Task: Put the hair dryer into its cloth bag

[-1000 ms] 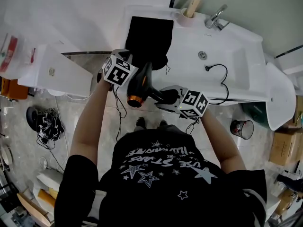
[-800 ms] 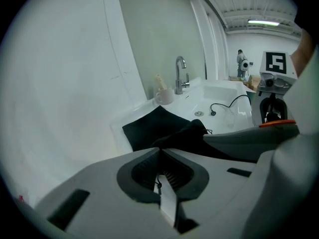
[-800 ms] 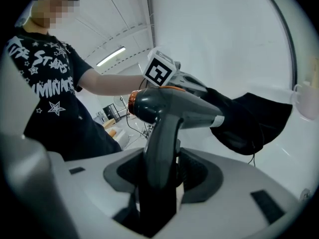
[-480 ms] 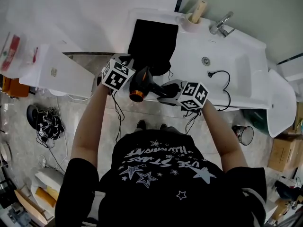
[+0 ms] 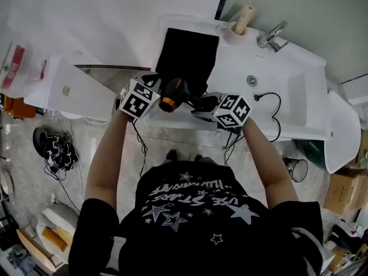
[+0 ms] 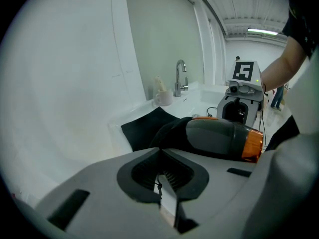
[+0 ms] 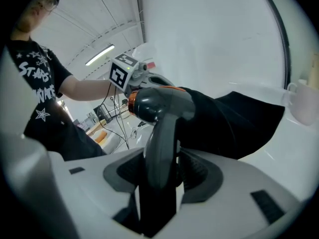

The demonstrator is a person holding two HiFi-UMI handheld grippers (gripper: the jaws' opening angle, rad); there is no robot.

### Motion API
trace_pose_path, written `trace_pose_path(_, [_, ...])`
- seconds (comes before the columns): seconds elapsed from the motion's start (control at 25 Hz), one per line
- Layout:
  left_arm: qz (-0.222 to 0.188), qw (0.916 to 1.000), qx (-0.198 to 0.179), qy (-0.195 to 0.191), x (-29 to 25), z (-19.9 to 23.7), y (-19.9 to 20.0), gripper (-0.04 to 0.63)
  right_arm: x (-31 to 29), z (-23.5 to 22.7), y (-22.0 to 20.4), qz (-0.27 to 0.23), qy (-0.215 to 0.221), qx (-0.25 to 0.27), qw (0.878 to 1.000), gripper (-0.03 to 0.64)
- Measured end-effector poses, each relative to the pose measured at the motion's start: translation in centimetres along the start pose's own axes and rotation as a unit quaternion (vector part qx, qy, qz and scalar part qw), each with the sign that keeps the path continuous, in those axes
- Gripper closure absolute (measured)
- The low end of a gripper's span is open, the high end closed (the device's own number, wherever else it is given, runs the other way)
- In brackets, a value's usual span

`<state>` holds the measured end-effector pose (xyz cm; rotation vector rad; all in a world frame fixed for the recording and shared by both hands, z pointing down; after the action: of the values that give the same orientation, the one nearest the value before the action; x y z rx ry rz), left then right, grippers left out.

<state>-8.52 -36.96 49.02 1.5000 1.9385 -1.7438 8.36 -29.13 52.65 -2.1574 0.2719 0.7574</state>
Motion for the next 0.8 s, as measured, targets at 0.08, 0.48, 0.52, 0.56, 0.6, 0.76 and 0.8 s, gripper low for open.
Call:
trace_pose_path(0.08, [0.000, 1.0000, 0.003, 0.001, 0.0, 0.1, -0.1, 0.577, 0.0, -0.7, 0.4, -0.006, -0.010, -0.009, 1.000, 0.417])
trace_pose_path(0.48, [-0.011, 0.9999, 0.011, 0.007, 0.2, 0.4, 0.3, 0.577, -0.7, -4.3, 2.5, -0.012, -0.117, -0.018, 0.993, 0.417])
trace_pose_path(0.52, [-0.011, 0.9999, 0.010, 0.007, 0.2, 0.4, 0.4, 0.577, -0.8, -4.7, 2.7, -0.012, -0.128, -0.019, 0.992, 0.417])
trace_pose_path(0.56, [-0.011, 0.9999, 0.010, 0.008, 0.2, 0.5, 0.5, 0.577, -0.9, -5.1, 2.8, -0.011, -0.138, -0.020, 0.990, 0.417])
trace_pose_path(0.6, [-0.011, 0.9998, 0.011, 0.008, 0.1, 0.5, 0.5, 0.577, -0.9, -5.3, 3.0, -0.011, -0.146, -0.021, 0.989, 0.417])
trace_pose_path(0.76, [-0.016, 0.9997, 0.019, 0.009, 0.2, 0.3, 0.4, 0.577, -1.3, -6.1, 3.8, -0.015, -0.182, -0.021, 0.983, 0.417])
trace_pose_path(0.8, [-0.018, 0.9996, 0.020, 0.009, 0.3, 0.3, 0.4, 0.577, -1.4, -6.4, 4.0, -0.018, -0.192, -0.023, 0.981, 0.417])
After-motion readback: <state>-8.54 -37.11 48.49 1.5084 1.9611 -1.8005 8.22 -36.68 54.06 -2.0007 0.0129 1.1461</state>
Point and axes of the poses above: the fingertips, and each gripper's own axes: x backward along the fingers, z to its left, y out of its top, the point moved 5 cm from there along x, backward along the fingers, and after that the axes turned 14 degrees about -x, right-handed, at the moved point
